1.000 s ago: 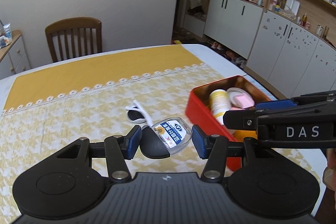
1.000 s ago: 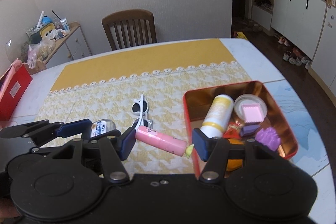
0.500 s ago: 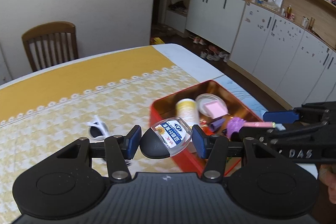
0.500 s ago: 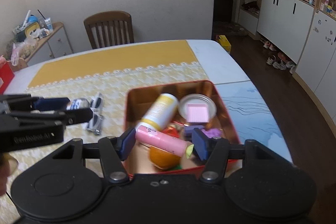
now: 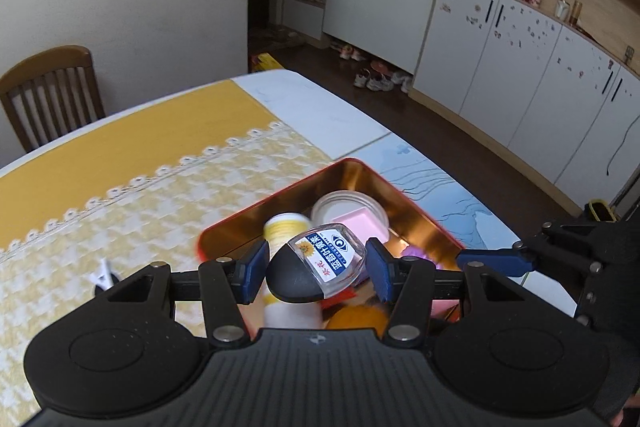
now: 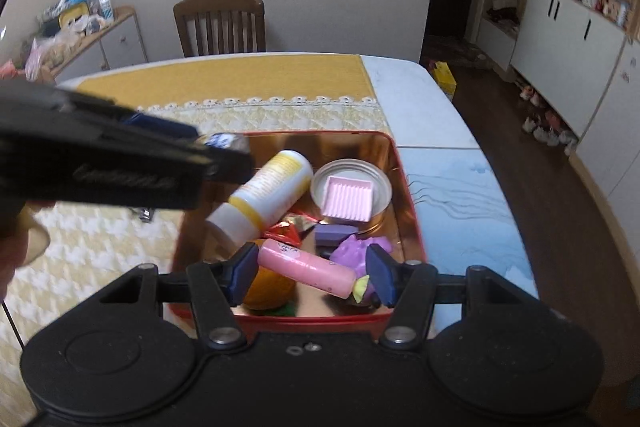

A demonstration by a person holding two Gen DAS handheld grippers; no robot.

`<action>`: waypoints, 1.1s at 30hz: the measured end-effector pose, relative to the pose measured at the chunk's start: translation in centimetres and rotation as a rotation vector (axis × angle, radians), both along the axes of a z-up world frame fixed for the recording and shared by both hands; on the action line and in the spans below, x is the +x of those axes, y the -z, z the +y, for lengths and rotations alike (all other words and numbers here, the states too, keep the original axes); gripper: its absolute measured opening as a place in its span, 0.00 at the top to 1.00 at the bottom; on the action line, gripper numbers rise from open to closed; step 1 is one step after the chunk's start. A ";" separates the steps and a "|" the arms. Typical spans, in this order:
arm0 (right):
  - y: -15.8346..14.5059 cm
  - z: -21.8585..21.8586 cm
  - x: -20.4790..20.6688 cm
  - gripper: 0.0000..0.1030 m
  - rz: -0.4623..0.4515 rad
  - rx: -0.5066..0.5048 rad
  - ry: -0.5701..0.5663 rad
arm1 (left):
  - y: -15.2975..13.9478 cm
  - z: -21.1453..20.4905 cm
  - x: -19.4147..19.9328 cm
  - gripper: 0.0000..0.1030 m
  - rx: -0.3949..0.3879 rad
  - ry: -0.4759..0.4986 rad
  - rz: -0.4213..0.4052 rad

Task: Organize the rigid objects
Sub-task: 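Carry the black case with the left tool while the right carries the pink tube over the red box, then release the black case into the red box while the right tool releases the pink tube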

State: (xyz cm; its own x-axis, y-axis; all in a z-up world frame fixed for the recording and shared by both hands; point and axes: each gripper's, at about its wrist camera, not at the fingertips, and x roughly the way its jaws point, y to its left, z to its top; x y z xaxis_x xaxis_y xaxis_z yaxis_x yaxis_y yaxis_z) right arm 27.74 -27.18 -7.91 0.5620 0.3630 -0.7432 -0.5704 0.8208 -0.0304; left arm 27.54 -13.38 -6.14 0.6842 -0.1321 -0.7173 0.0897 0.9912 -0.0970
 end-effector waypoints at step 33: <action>3.3 -0.1 3.6 0.38 0.006 -0.082 -0.078 | 6.7 -3.1 5.8 0.50 -0.012 0.020 0.183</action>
